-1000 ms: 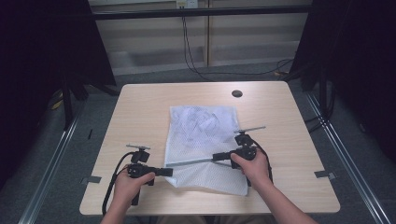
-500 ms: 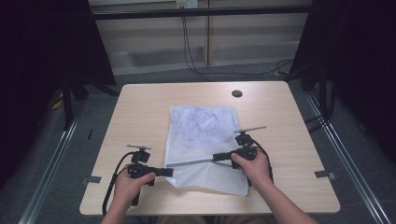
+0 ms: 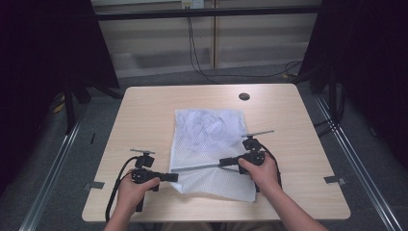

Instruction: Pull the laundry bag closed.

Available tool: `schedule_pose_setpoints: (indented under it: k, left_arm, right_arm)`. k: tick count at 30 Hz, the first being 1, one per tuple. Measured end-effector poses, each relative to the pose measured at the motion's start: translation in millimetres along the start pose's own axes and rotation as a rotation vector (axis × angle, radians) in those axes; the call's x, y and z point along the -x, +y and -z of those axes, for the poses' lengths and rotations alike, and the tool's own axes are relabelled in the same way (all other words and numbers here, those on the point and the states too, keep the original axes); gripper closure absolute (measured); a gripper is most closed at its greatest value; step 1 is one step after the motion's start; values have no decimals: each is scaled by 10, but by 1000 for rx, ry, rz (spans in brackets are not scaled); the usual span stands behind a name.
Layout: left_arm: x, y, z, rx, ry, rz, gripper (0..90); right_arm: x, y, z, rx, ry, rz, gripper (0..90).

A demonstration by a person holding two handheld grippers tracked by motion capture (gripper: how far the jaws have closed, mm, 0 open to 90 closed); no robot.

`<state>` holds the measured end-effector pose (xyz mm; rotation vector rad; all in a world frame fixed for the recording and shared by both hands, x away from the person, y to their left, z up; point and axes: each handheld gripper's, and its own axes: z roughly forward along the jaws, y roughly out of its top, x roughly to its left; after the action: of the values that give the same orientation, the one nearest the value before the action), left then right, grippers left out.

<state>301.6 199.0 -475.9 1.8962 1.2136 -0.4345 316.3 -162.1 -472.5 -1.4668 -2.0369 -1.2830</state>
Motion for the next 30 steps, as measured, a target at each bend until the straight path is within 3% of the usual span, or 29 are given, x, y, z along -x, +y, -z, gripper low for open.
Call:
schedule_pose_setpoints:
  k: [26, 30]
  left_arm:
    - [-23, -5, 29, -4, 2, -7, 886]
    - [-34, -13, 45, 0, -6, 9, 885]
  right_arm:
    - [50, -24, 87, 5, -5, -3, 870]
    - [84, -37, 124, 9, -10, -7, 870]
